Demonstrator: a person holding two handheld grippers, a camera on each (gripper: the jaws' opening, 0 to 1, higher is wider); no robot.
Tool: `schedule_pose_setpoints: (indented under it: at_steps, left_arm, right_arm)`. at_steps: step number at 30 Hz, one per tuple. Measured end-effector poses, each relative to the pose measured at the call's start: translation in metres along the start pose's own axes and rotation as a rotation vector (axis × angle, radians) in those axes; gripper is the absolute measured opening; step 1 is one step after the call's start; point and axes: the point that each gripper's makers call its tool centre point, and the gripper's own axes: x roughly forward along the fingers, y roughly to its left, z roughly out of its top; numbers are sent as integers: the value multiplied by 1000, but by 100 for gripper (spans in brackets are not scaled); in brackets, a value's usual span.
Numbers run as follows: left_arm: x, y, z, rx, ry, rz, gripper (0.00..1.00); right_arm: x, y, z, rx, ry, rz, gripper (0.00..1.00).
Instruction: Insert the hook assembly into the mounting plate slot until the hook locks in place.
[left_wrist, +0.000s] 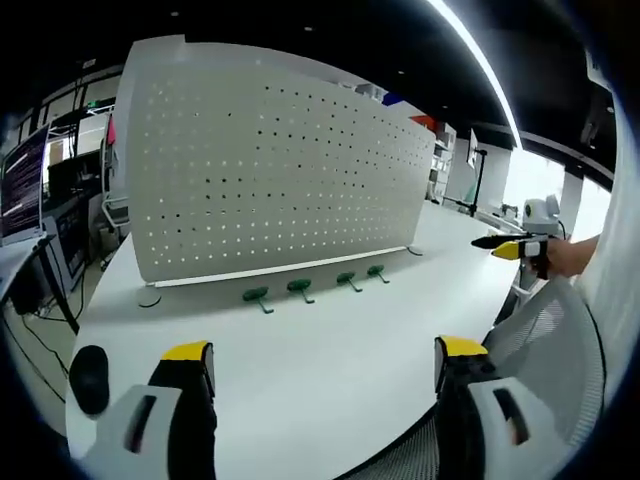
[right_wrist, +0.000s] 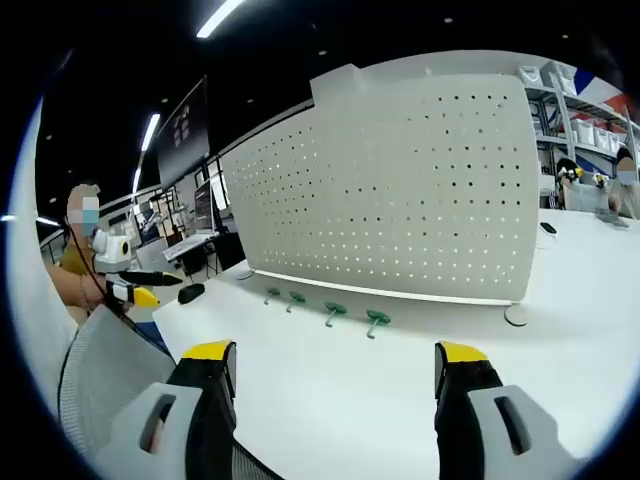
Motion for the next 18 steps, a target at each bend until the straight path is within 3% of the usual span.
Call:
schedule_pose_setpoints:
  at_steps: [18]
  left_arm:
    - [-1, 2, -1, 4, 4, 5, 93]
  right_arm:
    - [1, 0, -3, -3, 10, 7, 79]
